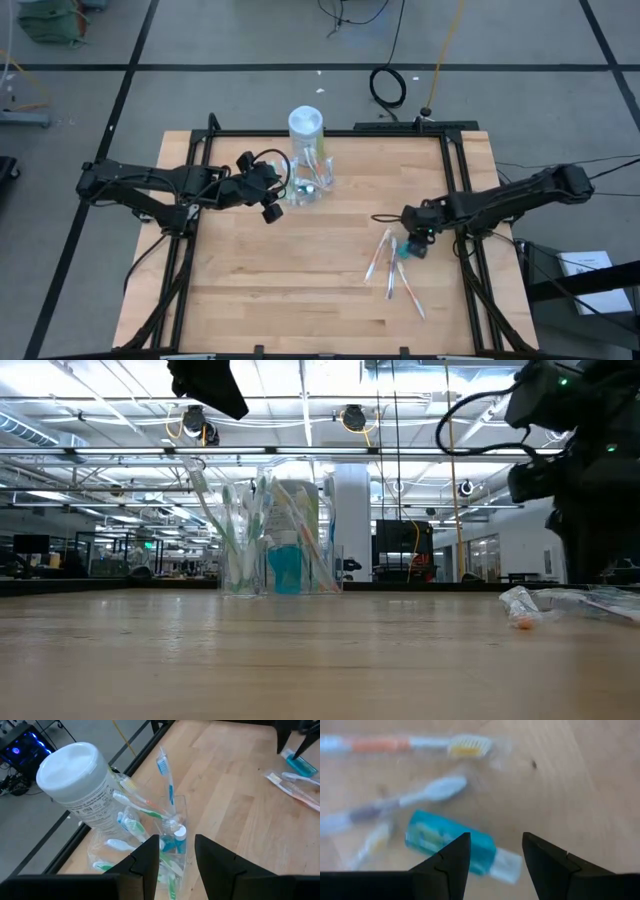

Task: Pick & Place toothbrushing station
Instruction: Put the blue mouthwash into the transparent organizer

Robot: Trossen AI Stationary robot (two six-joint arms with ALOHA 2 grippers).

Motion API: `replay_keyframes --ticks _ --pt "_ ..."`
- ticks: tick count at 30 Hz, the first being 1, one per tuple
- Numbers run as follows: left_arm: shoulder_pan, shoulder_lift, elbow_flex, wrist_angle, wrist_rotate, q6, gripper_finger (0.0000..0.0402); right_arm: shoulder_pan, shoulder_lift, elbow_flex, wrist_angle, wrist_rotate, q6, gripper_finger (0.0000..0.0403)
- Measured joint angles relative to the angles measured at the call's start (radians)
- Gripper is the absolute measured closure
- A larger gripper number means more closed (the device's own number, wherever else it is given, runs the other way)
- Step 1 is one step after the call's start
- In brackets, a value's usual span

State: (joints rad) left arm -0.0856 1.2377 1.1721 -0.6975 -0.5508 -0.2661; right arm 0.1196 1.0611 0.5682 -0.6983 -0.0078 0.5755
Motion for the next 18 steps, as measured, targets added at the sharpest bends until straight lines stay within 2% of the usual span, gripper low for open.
replay_keyframes --ticks 5,11,18 --pt "0.0 0.0 0.0 0.004 0.0 0.0 0.027 0.0 -0.087 -0.002 -0.13 0.004 -0.234 0.0232" --pt "0.0 0.0 0.0 0.008 0.0 -0.005 0.027 0.011 -0.078 -0.007 -0.122 0.002 -0.249 0.0232" --pt "0.0 0.0 0.0 0.013 0.0 -0.005 0.027 0.082 0.066 -0.008 -0.106 0.003 -0.251 0.0232"
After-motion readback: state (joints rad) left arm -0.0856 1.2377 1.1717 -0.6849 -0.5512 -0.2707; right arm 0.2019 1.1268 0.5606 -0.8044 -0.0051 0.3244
